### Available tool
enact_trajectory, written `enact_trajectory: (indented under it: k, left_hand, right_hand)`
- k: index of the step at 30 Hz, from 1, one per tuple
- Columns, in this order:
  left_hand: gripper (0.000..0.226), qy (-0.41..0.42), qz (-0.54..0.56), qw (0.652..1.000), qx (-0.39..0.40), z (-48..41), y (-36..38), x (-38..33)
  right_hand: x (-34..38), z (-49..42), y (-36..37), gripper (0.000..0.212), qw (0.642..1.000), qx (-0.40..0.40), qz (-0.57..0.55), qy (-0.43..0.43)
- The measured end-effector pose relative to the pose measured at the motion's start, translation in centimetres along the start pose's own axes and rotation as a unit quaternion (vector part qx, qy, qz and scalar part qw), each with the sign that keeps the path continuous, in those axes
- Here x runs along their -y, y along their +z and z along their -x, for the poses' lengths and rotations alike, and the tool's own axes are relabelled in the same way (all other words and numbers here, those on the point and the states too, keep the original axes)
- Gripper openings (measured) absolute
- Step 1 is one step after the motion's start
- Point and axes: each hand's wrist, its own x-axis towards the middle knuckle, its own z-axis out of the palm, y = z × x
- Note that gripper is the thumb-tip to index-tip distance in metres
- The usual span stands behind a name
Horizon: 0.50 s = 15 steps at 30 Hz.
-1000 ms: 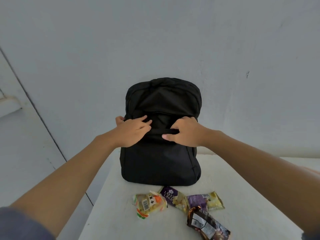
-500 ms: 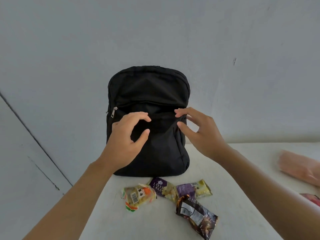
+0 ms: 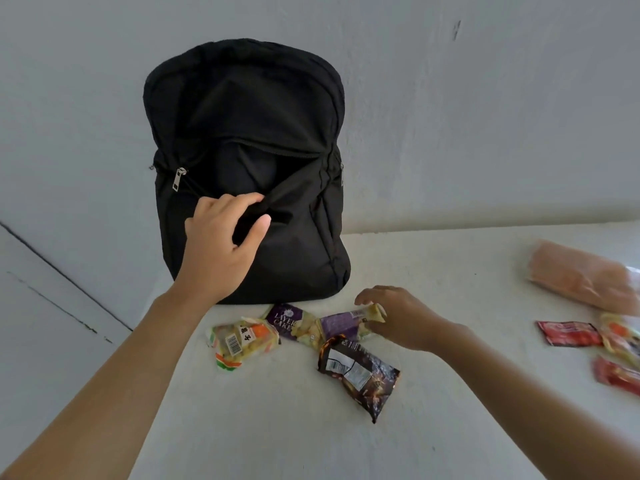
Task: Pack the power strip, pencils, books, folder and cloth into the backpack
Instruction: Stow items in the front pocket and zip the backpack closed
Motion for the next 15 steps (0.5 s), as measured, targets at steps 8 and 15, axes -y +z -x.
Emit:
enact_trajectory:
  k: [8, 15]
  left_hand:
    - [0.041, -0.014, -0.026, 1.000, 0.010, 0.6, 0.4, 0.1]
    - [0.031, 0.027, -0.039, 0.999, 0.021, -0.1, -2.2, -0.5]
  right_hand:
    - [-1.5, -1.5, 0.8, 0.030, 0.998, 0.011, 0.054, -0.034]
    - [2.2, -2.6, -4.4, 0.009, 0.983, -0.120, -0.106, -0.090]
